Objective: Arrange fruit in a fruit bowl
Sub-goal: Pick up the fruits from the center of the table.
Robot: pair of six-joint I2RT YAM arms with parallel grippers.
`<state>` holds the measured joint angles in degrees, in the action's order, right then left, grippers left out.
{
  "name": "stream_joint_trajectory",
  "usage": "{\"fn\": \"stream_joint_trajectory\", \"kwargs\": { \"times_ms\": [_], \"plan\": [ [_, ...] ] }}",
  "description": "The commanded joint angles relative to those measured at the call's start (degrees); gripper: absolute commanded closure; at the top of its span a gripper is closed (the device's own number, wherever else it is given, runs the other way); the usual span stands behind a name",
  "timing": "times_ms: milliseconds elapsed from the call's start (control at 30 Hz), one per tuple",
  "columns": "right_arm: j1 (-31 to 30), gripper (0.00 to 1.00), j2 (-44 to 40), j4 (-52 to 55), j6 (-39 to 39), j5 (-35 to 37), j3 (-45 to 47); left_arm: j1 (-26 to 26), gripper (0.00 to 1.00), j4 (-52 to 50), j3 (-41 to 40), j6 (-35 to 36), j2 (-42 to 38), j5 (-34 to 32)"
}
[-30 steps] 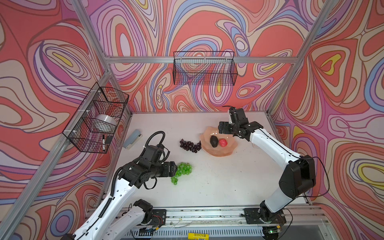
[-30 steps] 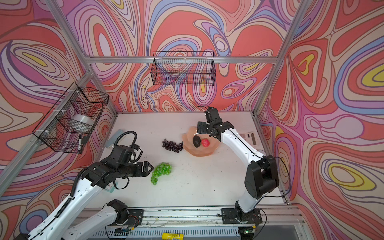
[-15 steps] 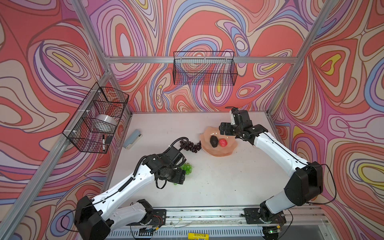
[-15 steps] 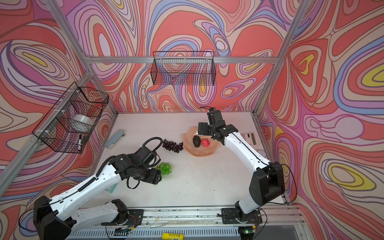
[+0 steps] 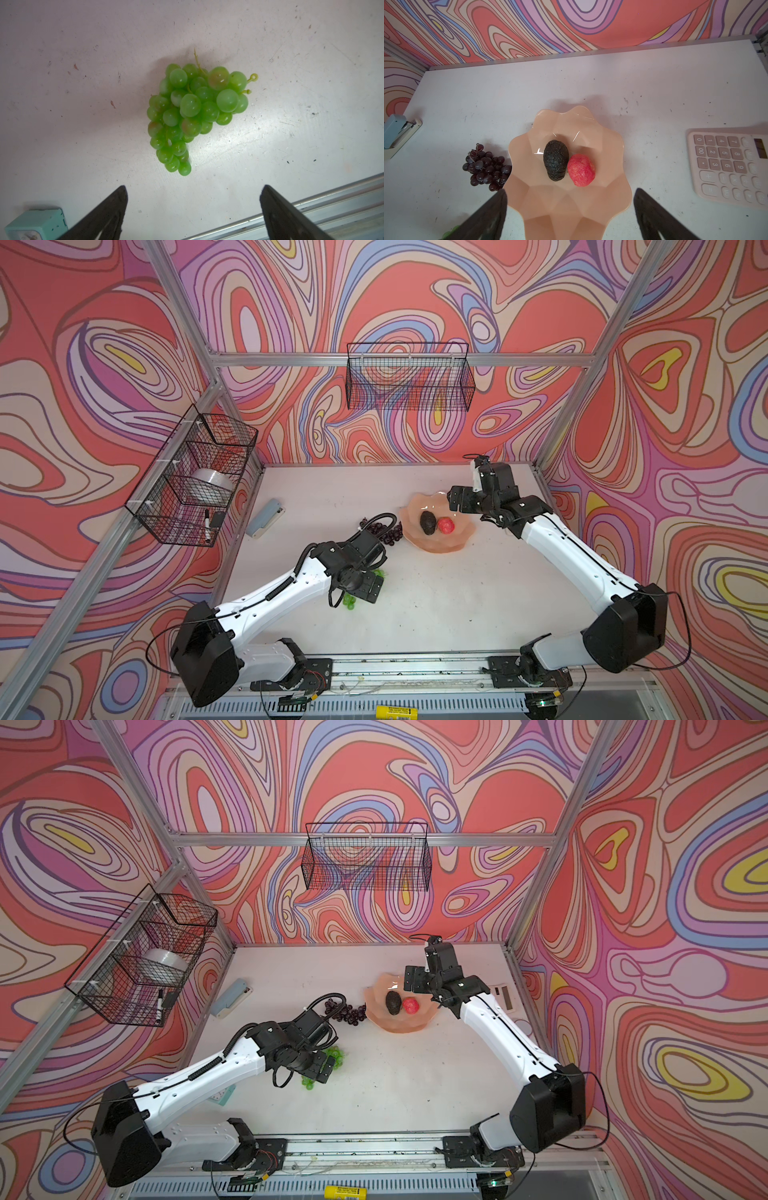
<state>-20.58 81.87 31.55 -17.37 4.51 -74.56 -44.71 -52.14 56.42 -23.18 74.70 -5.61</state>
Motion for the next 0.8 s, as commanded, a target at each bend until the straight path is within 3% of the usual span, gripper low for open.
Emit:
{"fn": "stream_joint_trajectory", "kwargs": {
  "times_ms": [0, 200, 467, 600, 767],
  "plan": [
    [0.47, 0.02, -2.63, 1.37, 0.84, 1.31, 0.22, -0.27, 0.0, 2.45, 0.8, 1.38, 2.42, -3.22],
    [0.62, 0.02, -5.47, 2.94, 1.2, 2.28, -0.05, 0.92, 0.0, 4.54, 0.37, 0.14, 8.19, -3.36],
    [0.9, 0.02, -7.88, 4.55, 1.82, 3.51, -0.41, 3.66, 0.05, 11.4, -3.45, 0.64, 10.96, 5.02],
    [0.89, 0.02, -7.83, 4.05, 1.33, 3.13, -0.06, 4.0, 0.07, 11.94, -4.1, 0.24, 13.16, 4.75],
    [0.89, 0.02, -7.07, 3.56, 1.02, 2.26, 0.02, 4.95, 0.16, 13.54, -5.48, -0.41, 14.94, 6.88]
  ]
}}
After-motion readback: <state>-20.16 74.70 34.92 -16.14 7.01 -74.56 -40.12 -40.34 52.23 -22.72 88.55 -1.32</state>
